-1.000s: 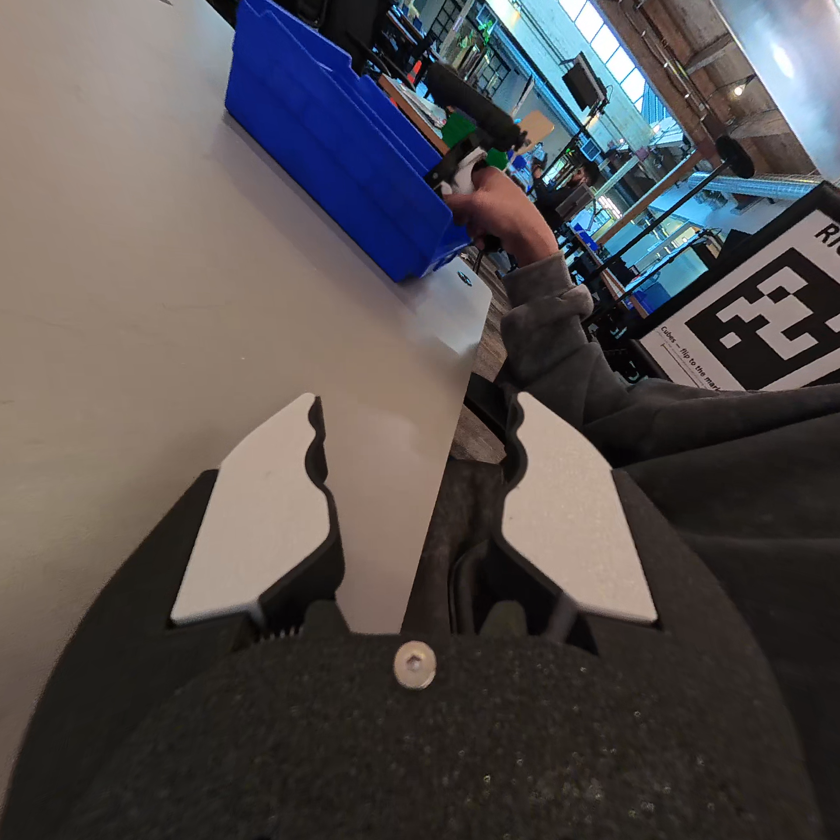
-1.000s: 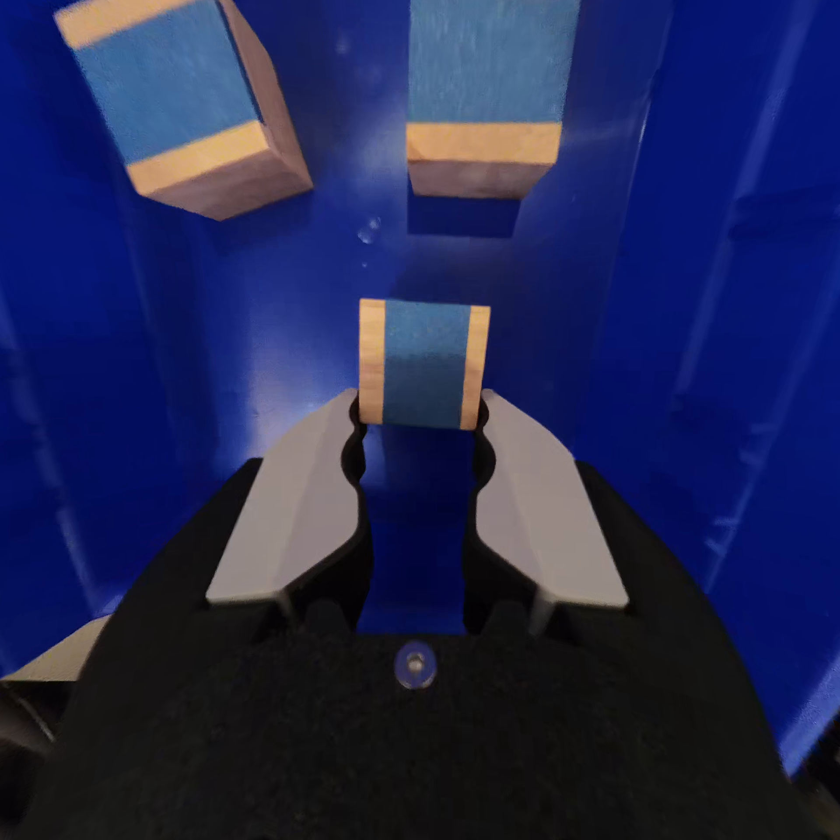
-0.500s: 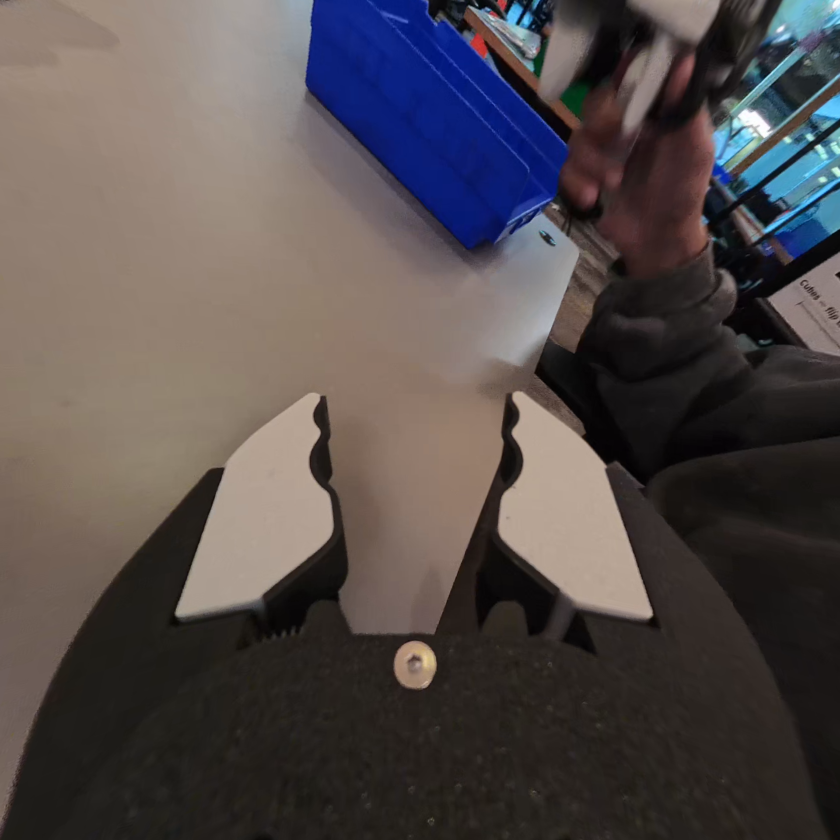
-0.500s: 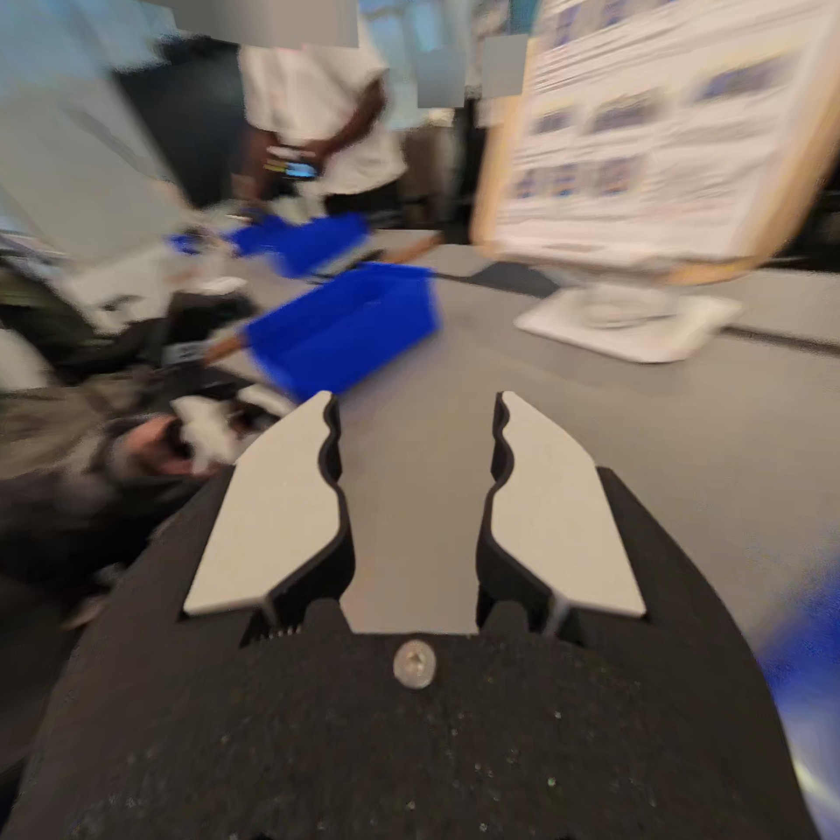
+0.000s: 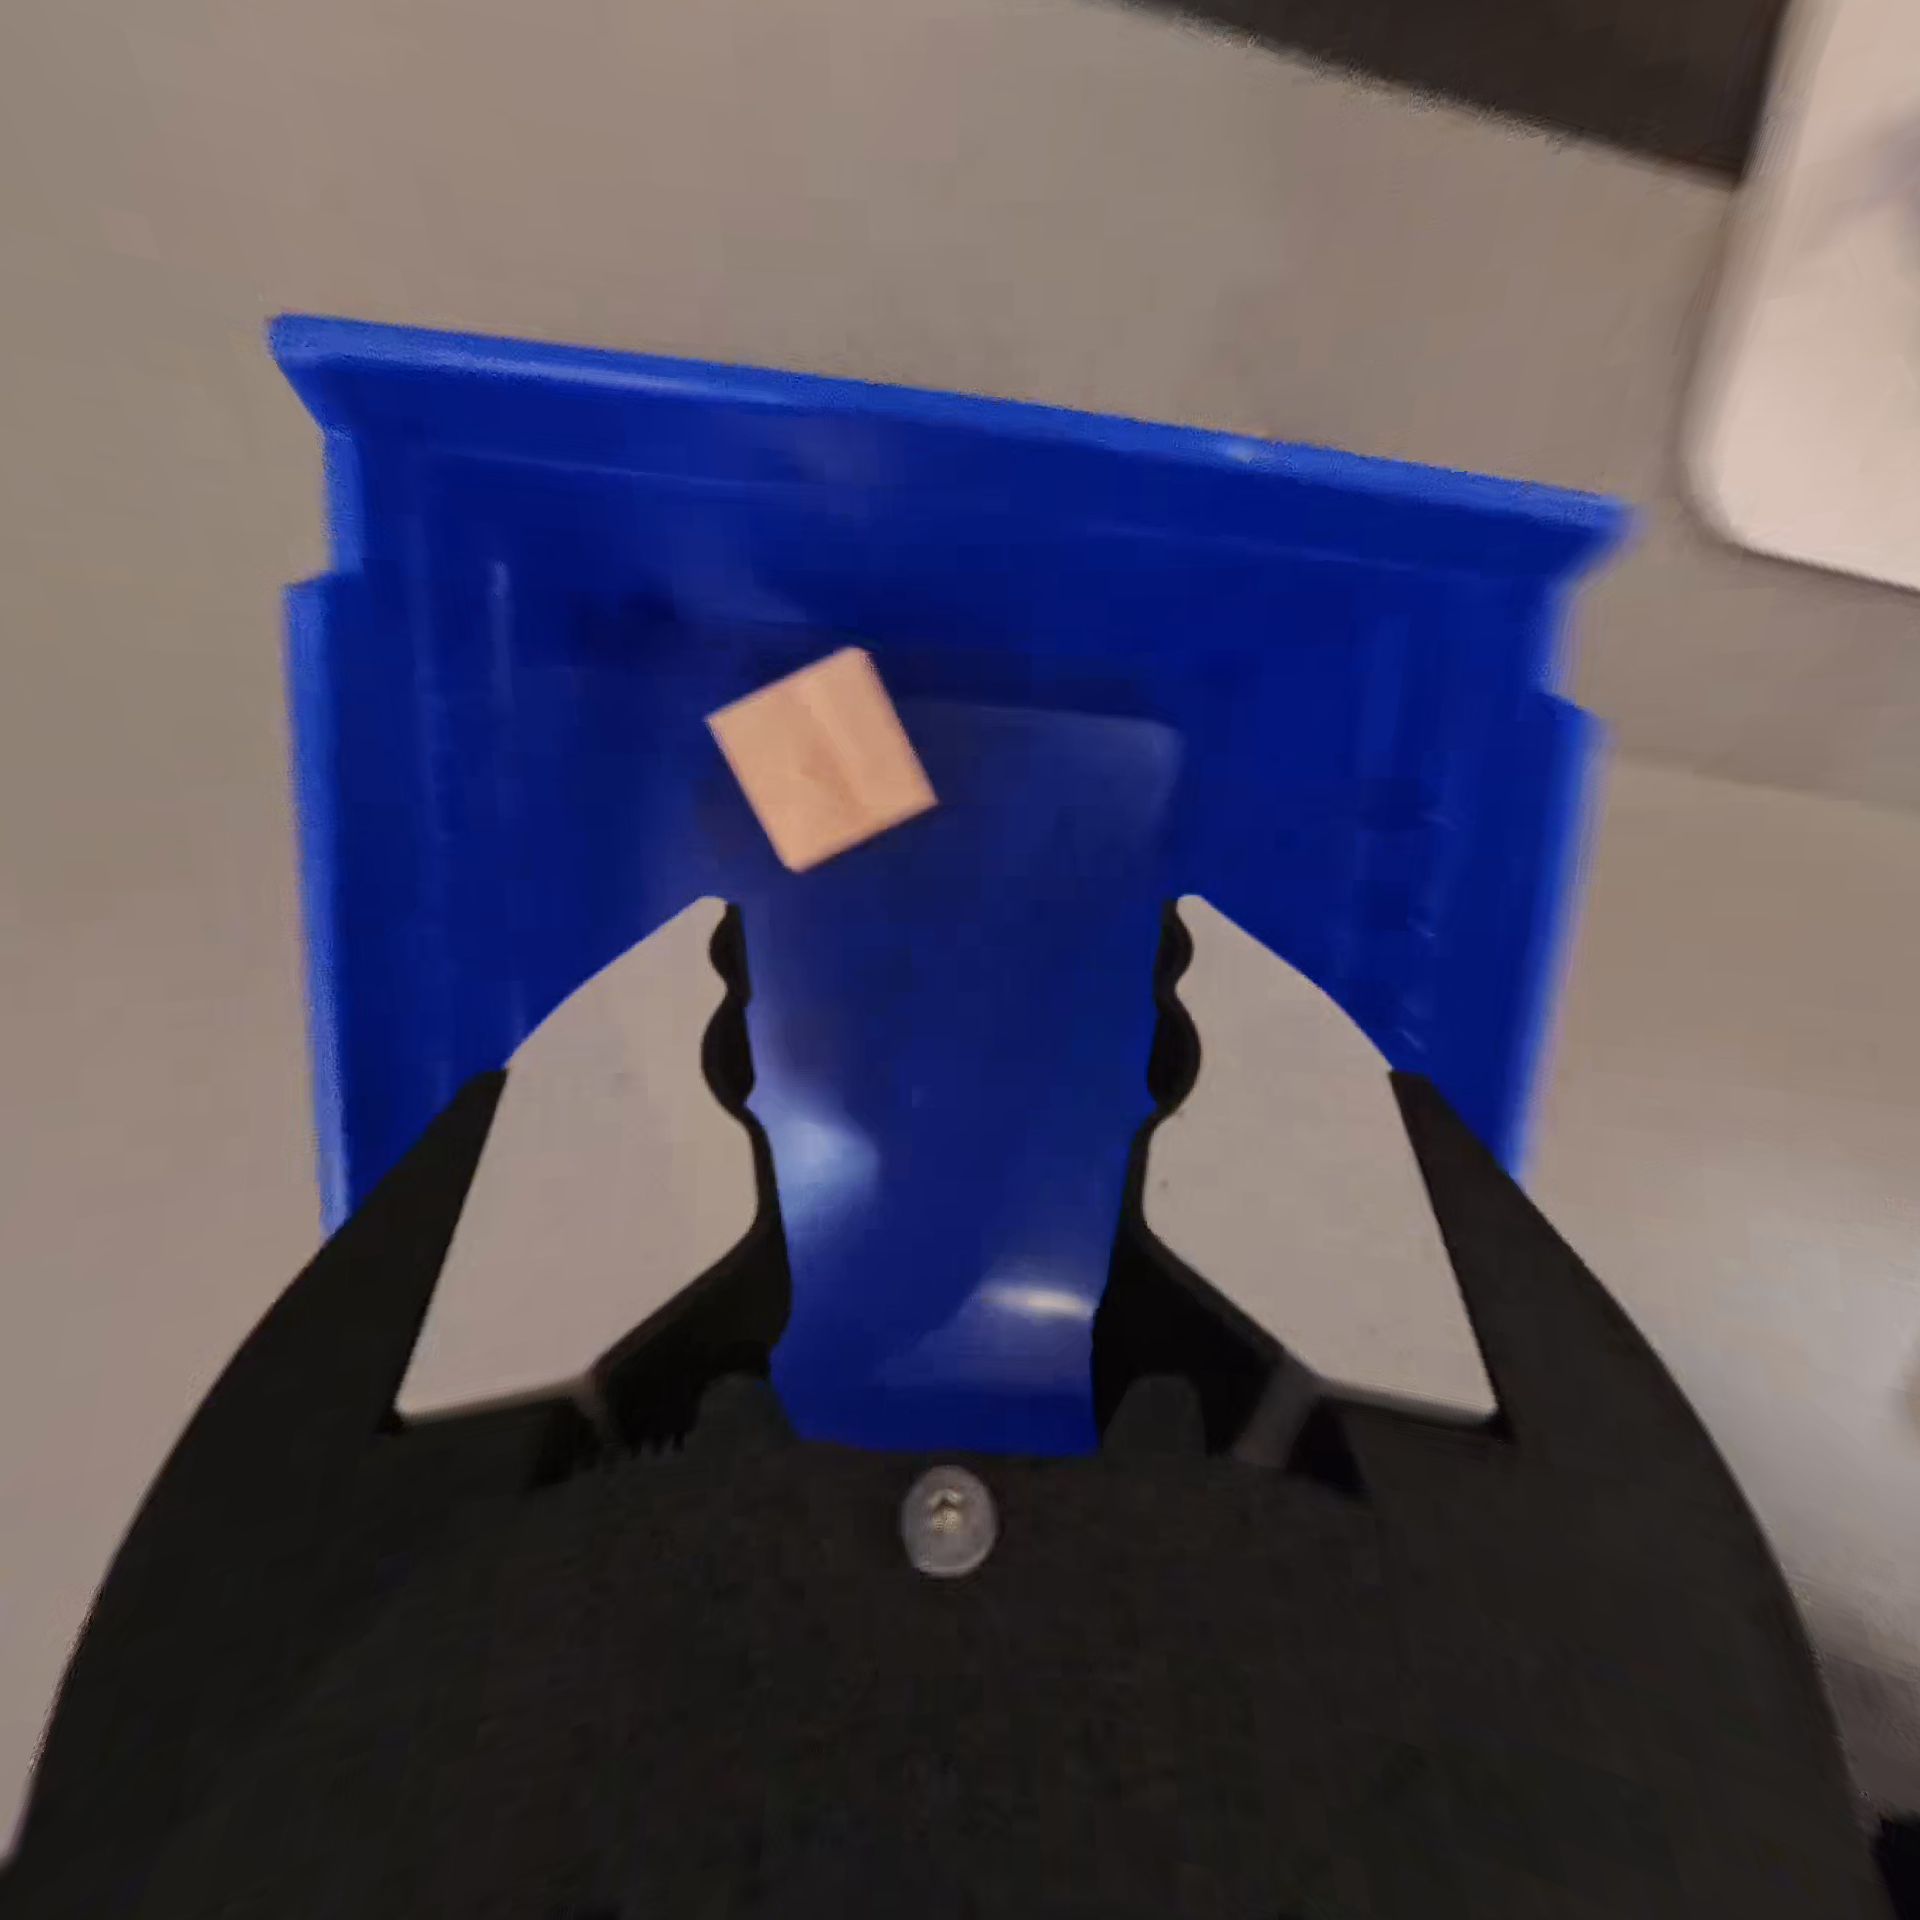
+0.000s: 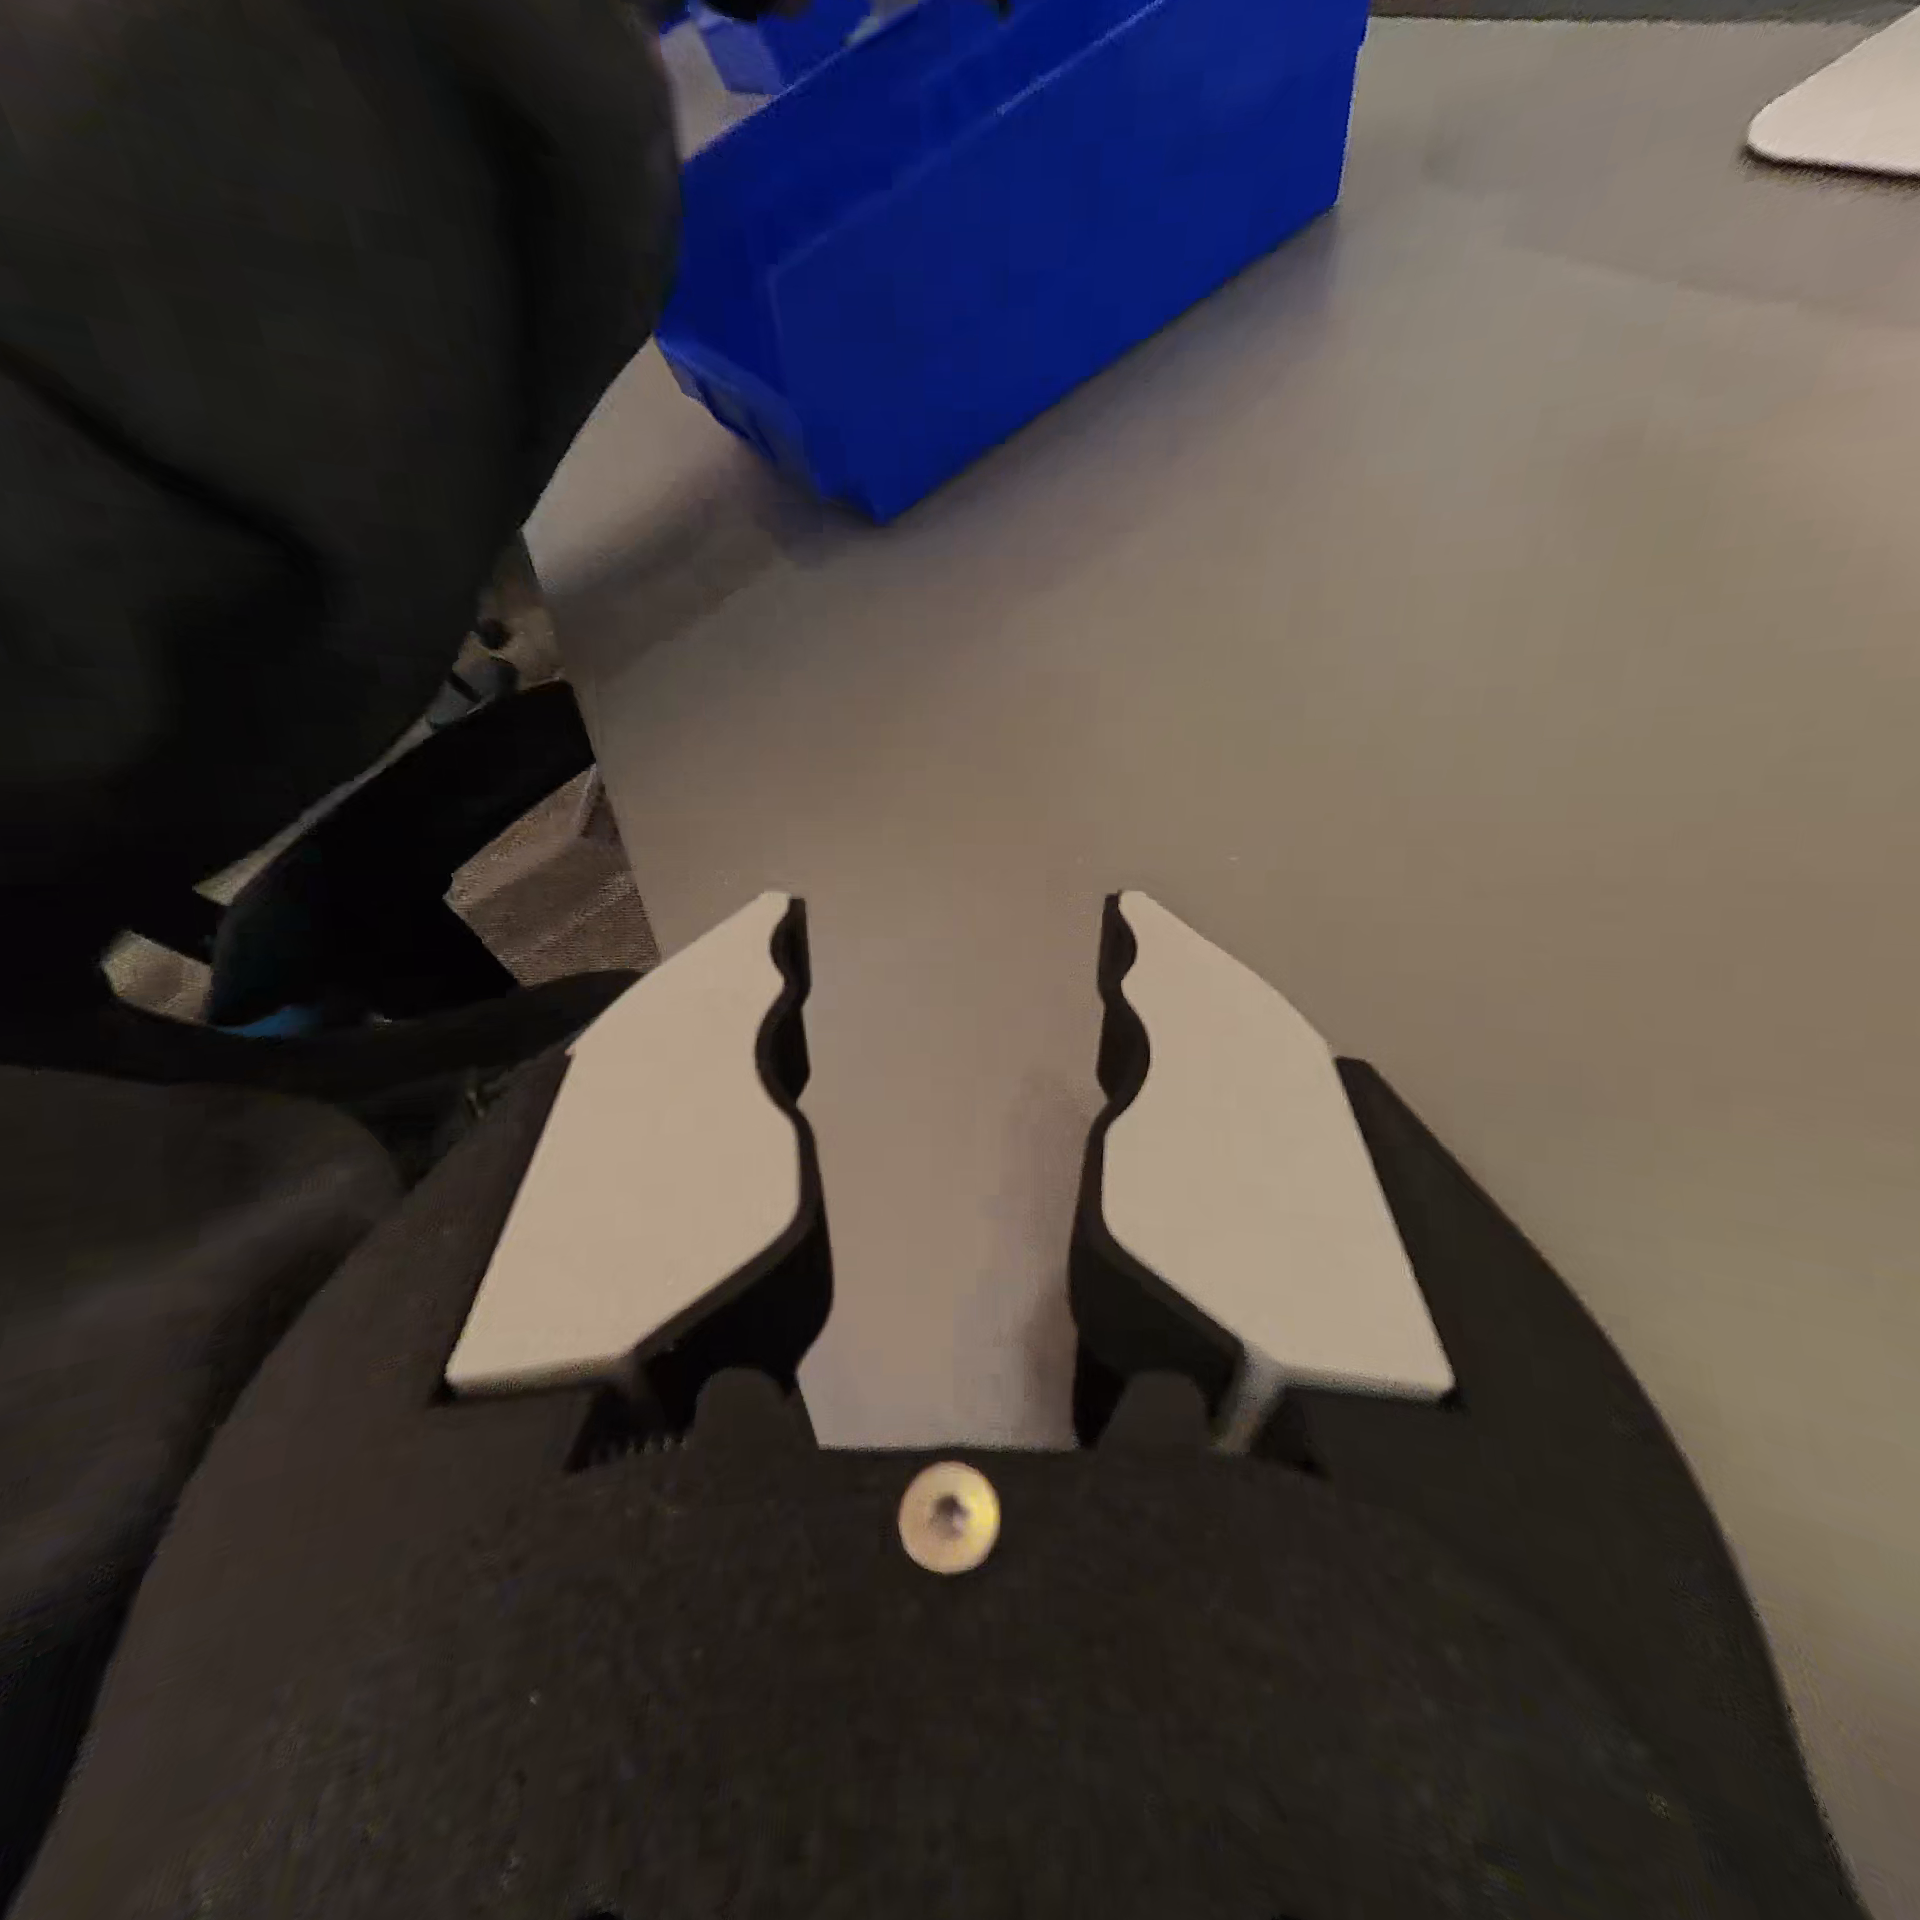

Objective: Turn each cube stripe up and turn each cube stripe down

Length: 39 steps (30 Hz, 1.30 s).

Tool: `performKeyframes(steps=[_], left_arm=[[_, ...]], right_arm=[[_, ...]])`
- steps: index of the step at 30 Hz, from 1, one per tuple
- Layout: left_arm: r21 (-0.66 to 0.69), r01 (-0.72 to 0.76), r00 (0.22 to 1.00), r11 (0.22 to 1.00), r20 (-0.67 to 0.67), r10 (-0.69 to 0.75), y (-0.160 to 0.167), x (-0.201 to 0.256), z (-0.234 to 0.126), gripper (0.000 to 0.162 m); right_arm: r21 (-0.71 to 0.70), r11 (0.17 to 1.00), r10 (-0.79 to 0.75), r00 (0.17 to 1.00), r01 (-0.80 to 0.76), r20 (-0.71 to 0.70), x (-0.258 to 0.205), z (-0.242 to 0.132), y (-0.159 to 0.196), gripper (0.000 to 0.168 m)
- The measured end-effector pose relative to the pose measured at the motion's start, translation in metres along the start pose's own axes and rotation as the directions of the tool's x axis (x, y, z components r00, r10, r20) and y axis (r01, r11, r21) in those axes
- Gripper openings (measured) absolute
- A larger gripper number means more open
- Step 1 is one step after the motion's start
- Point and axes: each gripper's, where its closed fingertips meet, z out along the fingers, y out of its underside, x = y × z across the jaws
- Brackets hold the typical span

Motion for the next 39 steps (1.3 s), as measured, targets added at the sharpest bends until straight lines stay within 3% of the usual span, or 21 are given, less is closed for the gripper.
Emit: performKeyframes(steps=[2,5,10,11,12,15,19,23,27,30,33,36,39], left_arm=[[-0.069,0.069,0.994,0.995,0.089,-0.063,-0.008,-0.017,0.023,0.073],[-0.101,0.189,0.978,0.977,0.105,-0.179,-0.016,-0.020,0.047,0.071],[-0.183,0.183,0.964,0.966,0.226,-0.140,-0.006,-0.030,0.071,0.070],[-0.196,0.196,0.960,0.961,0.236,-0.148,-0.003,-0.033,0.075,0.066],[-0.200,0.209,0.961,0.957,0.223,-0.164,-0.001,-0.033,0.078,0.050],[-0.213,0.172,0.976,0.962,0.167,-0.137,0.001,-0.030,0.079,0.045],[-0.200,0.103,0.993,0.974,0.081,-0.088,0.001,-0.029,0.064,0.045],[-0.112,0.016,0.999,0.994,-0.033,-0.020,0.006,-0.026,0.025,0.045],[-0.021,-0.100,0.993,0.995,0.062,0.102,0.035,-0.043,-0.021,0.045],[0.097,-0.140,0.976,0.985,-0.151,0.154,0.062,0.014,-0.054,0.045],[0.193,-0.234,0.902,0.953,-0.323,0.287,0.097,0.096,-0.079,0.045],[0.228,-0.325,0.779,0.918,-0.485,0.396,0.137,0.180,-0.086,0.045],[0.210,-0.309,0.617,0.928,-0.698,0.364,0.168,0.250,-0.090,0.045]], right_arm=[[0.008,1.000,-0.015,1.000,0.015,0.002,-0.007,-0.002,-0.001,0.053],[-0.002,0.999,-0.032,0.999,0.032,0.000,-0.010,-0.004,0.000,0.053],[0.003,1.000,-0.025,1.000,0.025,0.010,-0.009,-0.007,-0.001,0.053],[0.001,1.000,-0.021,1.000,0.021,0.010,-0.008,-0.008,-0.001,0.053],[0.001,1.000,-0.019,1.000,0.019,0.007,-0.007,-0.008,-0.001,0.053],[-0.002,1.000,-0.011,1.000,0.011,0.004,-0.003,-0.010,0.000,0.053],[0.007,1.000,0.006,1.000,-0.006,0.014,-0.002,-0.011,-0.001,0.051],[0.023,1.000,0.020,1.000,-0.020,-0.002,0.004,-0.014,-0.002,0.051],[0.027,0.999,0.047,0.999,-0.047,-0.021,0.013,-0.016,-0.003,0.051],[0.019,0.998,0.066,0.997,-0.065,-0.035,0.019,-0.014,-0.001,0.050],[0.006,0.995,0.098,0.994,-0.098,-0.037,0.023,-0.009,0.004,0.049],[-0.006,0.992,0.123,0.992,-0.123,-0.042,0.025,-0.004,0.010,0.049],[-0.014,0.990,0.138,0.989,-0.139,-0.056,0.029,0.000,0.015,0.049]])
